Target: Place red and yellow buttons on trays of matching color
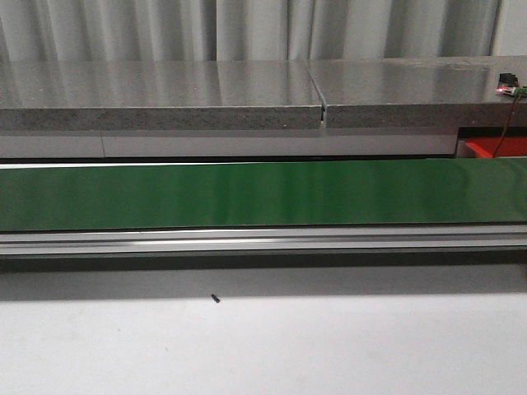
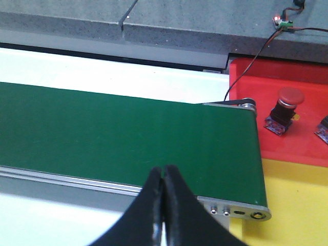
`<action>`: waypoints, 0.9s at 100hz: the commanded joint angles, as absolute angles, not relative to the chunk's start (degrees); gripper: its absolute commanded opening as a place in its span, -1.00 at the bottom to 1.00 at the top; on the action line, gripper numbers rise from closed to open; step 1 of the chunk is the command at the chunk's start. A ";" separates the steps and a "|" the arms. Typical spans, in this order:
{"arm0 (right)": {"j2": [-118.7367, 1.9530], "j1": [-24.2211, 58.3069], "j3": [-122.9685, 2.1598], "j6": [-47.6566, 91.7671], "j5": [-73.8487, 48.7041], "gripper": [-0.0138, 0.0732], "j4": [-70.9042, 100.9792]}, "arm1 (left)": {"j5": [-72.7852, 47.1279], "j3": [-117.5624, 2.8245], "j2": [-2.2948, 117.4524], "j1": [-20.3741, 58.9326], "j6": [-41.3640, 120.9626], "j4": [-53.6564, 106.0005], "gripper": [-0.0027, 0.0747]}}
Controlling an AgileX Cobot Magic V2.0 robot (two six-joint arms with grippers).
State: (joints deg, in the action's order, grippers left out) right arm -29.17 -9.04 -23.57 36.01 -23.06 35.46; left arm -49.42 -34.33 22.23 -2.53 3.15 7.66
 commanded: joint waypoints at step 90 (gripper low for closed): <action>-22.09 -8.93 -22.91 36.46 -20.25 -0.83 37.31 | -34.94 -50.09 52.35 -2.65 0.46 8.40 -0.91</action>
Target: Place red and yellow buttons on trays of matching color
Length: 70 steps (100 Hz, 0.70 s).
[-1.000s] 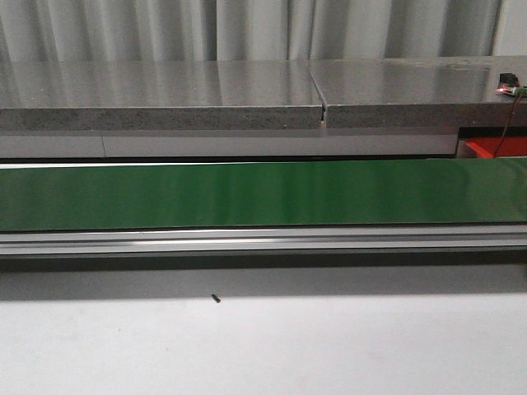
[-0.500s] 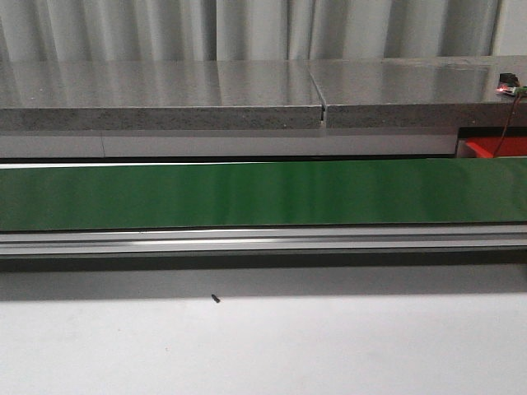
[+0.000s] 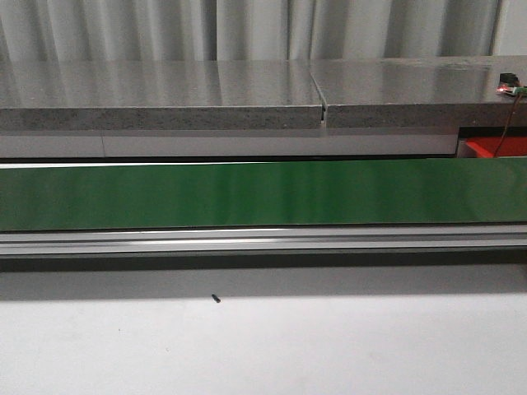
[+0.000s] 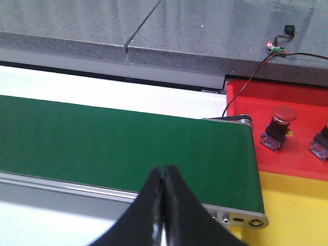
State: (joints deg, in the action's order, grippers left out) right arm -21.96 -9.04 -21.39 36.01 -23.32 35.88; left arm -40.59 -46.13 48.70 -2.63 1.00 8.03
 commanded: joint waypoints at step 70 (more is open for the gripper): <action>-22.09 -8.93 -22.91 36.46 -20.34 -0.83 37.31 | -38.42 -61.22 71.17 -12.20 -1.74 9.29 0.52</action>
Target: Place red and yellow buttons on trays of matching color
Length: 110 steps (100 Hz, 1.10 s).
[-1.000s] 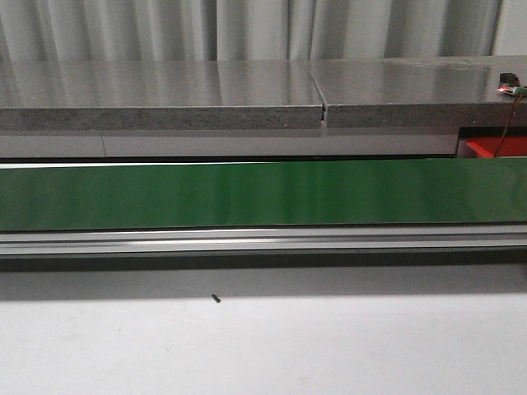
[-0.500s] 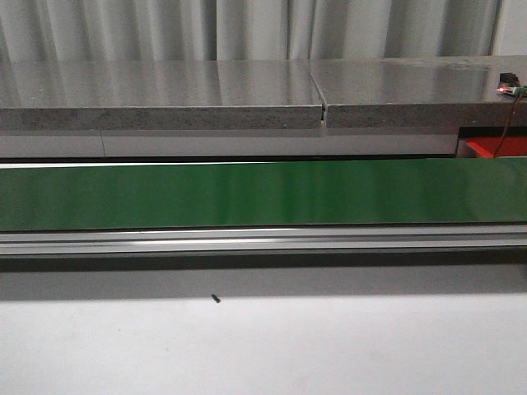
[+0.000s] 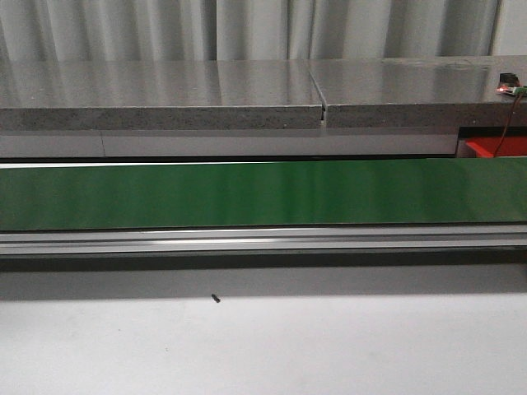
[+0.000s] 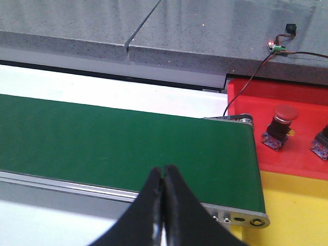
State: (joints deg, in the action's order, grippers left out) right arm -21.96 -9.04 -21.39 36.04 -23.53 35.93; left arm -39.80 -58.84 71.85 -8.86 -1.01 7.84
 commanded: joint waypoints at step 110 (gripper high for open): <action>-22.09 -8.93 -22.91 36.46 -20.34 -0.83 37.31 | -49.38 -61.28 84.52 -40.39 1.53 8.64 0.39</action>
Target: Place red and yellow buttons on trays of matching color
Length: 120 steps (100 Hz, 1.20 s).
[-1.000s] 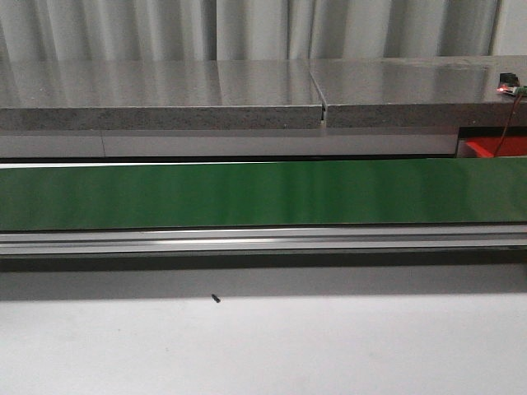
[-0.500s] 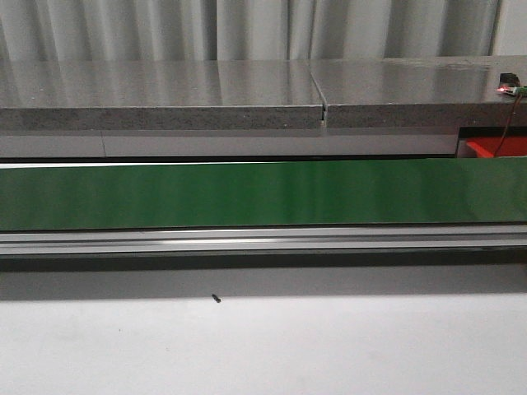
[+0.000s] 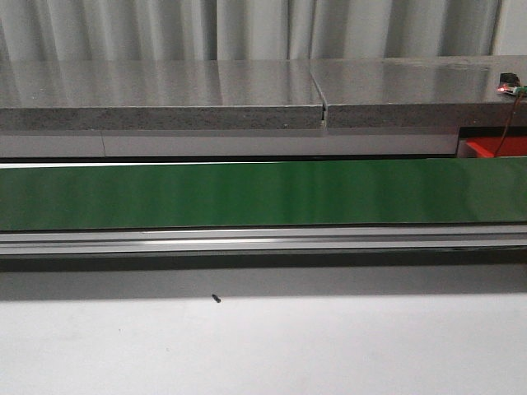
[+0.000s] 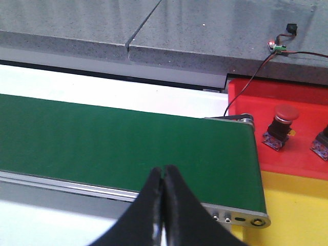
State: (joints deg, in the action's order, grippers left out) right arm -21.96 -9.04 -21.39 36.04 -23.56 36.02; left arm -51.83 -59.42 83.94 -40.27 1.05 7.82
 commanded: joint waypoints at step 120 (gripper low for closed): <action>-22.09 -8.93 -22.91 36.46 -20.34 -0.83 37.31 | -35.25 -61.28 97.42 -44.23 1.97 9.74 -0.09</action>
State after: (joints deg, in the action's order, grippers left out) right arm -21.96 -9.04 -21.39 36.04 -23.56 36.02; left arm -37.98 -59.54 99.53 -44.12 1.56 8.84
